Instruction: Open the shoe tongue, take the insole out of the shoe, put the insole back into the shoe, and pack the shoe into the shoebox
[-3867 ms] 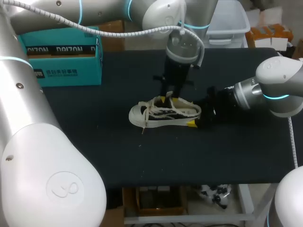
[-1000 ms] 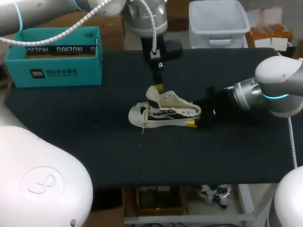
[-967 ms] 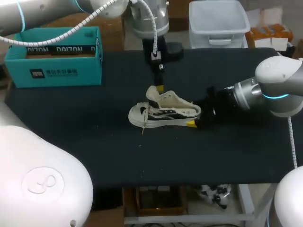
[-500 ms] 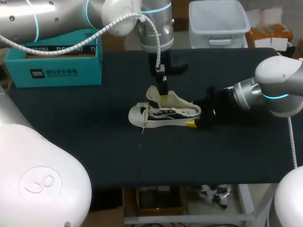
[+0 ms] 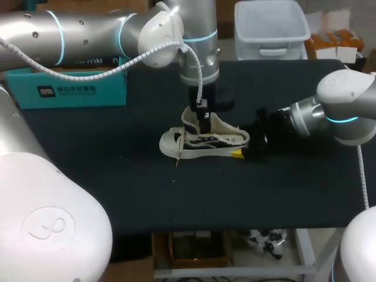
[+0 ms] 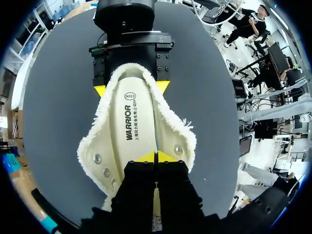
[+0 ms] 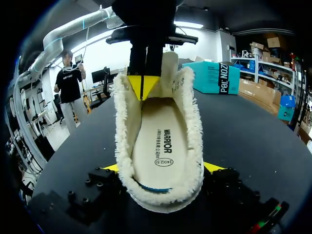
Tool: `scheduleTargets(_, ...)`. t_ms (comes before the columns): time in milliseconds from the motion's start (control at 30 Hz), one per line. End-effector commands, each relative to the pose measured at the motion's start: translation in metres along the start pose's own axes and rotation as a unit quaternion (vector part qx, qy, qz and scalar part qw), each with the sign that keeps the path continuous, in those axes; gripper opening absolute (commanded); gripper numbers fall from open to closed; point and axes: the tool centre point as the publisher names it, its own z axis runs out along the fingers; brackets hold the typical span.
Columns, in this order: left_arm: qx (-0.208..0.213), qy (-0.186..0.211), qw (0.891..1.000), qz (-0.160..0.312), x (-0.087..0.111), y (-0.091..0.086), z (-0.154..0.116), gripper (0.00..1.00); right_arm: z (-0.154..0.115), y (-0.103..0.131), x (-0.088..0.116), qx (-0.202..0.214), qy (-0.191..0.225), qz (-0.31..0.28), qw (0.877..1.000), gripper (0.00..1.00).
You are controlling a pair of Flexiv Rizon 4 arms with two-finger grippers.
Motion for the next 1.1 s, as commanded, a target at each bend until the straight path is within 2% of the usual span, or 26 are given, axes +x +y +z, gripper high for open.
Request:
scheduleTargets(33,-0.003,0.016,1.0,0.003,-0.006,-0.001,0.015,0.0,0.003,-0.006,0.002,-0.001,0.0,-0.001,1.0,0.0)
scheduleTargets(400,-0.015,0.015,1.0,0.008,0.011,0.006,0.03,0.0,0.003,-0.006,0.002,-0.001,0.0,-0.001,1.0,0.0)
scheduleTargets(633,-0.017,-0.017,1.0,-0.009,0.018,0.009,0.038,0.0,0.003,-0.006,0.002,-0.001,0.0,-0.001,1.0,0.0)
scheduleTargets(667,-0.016,-0.014,1.0,-0.01,0.017,0.009,0.039,0.09,0.003,-0.006,0.002,-0.001,0.0,-0.001,1.0,0.0)
scheduleTargets(967,-0.014,-0.029,0.999,-0.034,0.002,0.009,0.049,0.16,0.003,-0.006,0.002,-0.001,0.0,-0.001,1.0,0.0)
scheduleTargets(1100,-0.016,-0.036,0.999,-0.035,-0.003,0.01,0.054,0.23,0.003,-0.006,0.002,-0.001,0.0,-0.001,1.0,0.0)
